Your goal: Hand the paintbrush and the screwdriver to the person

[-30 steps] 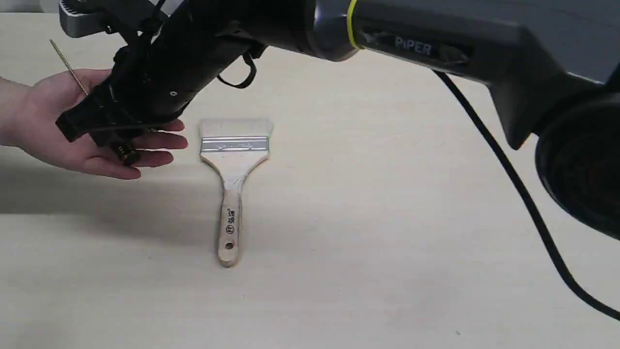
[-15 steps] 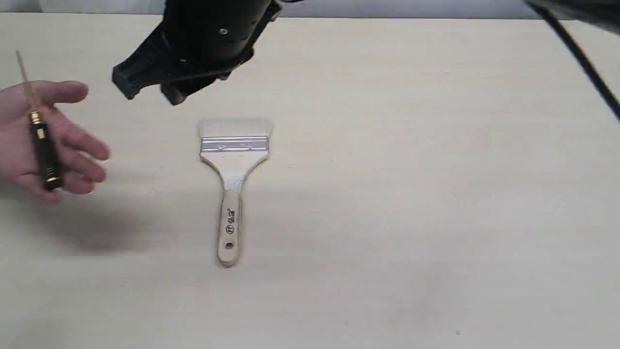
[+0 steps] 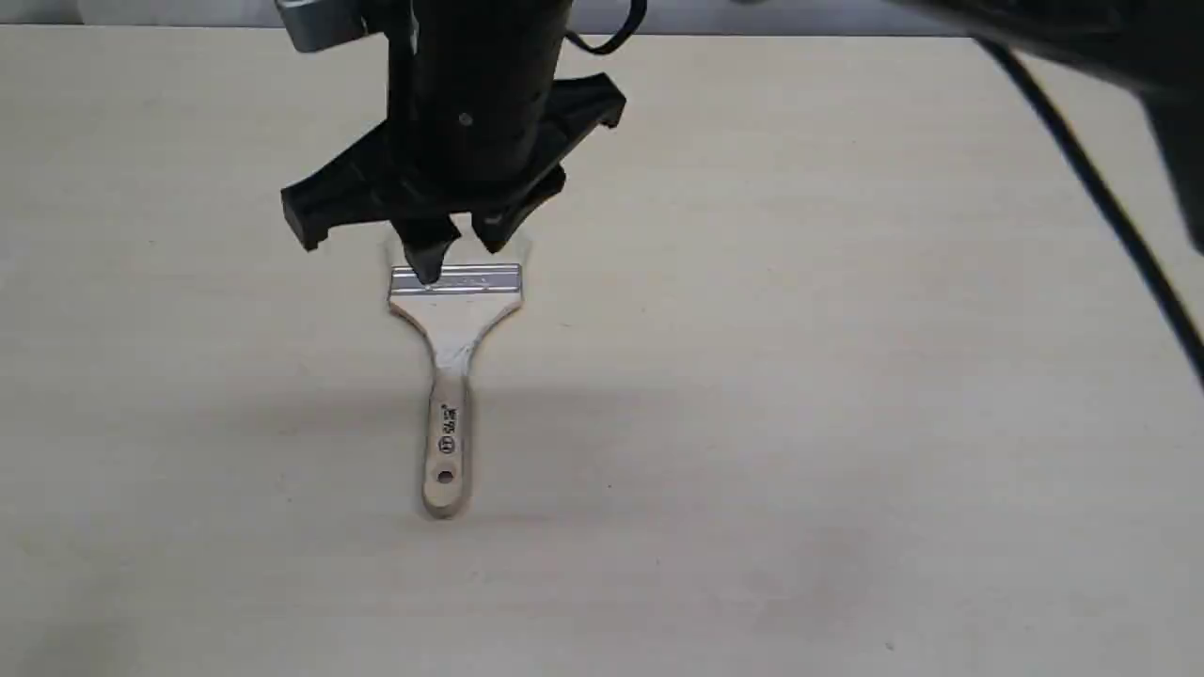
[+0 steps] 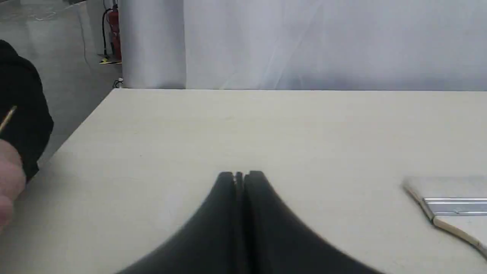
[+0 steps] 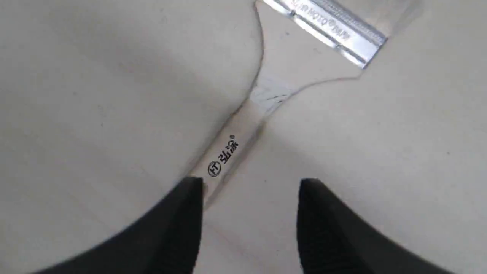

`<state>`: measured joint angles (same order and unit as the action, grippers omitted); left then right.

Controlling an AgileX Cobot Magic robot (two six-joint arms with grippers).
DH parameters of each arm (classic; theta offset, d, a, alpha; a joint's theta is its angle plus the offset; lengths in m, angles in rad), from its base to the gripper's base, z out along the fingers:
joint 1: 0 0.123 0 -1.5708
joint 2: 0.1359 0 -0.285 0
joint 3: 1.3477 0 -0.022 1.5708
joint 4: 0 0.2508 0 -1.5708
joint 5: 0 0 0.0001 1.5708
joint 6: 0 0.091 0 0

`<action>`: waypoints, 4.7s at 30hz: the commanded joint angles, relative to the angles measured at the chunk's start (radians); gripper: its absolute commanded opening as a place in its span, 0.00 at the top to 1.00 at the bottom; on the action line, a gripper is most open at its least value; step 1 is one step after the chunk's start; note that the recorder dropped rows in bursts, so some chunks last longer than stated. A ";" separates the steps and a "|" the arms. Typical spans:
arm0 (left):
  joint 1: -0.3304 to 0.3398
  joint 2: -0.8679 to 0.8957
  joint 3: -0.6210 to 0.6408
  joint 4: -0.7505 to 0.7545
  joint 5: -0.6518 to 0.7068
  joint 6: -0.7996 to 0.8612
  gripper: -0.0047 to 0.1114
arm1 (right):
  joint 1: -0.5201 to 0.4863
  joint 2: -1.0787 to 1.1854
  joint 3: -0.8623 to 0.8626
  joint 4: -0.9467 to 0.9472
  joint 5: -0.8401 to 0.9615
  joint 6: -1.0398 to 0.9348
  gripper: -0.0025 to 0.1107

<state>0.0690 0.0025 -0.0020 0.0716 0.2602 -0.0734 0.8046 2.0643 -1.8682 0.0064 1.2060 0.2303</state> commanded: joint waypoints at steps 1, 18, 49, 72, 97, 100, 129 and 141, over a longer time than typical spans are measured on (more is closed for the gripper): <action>-0.006 -0.002 0.002 -0.005 -0.011 -0.002 0.96 | 0.000 0.046 -0.004 0.009 0.015 0.025 0.60; -0.006 -0.002 0.002 -0.005 -0.011 -0.002 0.96 | 0.000 0.220 -0.004 0.058 -0.159 0.101 0.60; -0.006 -0.002 0.002 -0.002 -0.011 -0.002 0.96 | -0.002 0.351 -0.004 -0.127 -0.259 0.420 0.52; -0.006 -0.002 0.002 -0.004 -0.010 -0.002 0.96 | 0.000 0.135 -0.004 -0.074 -0.289 0.241 0.94; -0.006 -0.002 0.002 -0.001 -0.012 -0.002 0.96 | 0.000 0.028 -0.004 0.221 -0.603 -0.220 0.93; -0.006 -0.002 0.002 -0.001 -0.012 -0.002 0.96 | 0.000 0.060 -0.004 0.224 -0.591 -0.267 0.83; -0.006 -0.002 0.002 -0.004 -0.011 -0.002 0.96 | 0.000 -0.295 -0.004 0.141 -0.218 -0.431 0.94; -0.006 -0.002 0.002 -0.004 -0.011 -0.002 0.96 | -0.026 -0.550 0.085 -0.120 -0.374 -0.317 0.94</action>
<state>0.0690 0.0025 -0.0020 0.0716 0.2602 -0.0734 0.7916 1.5871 -1.8197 -0.0811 0.9022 -0.1047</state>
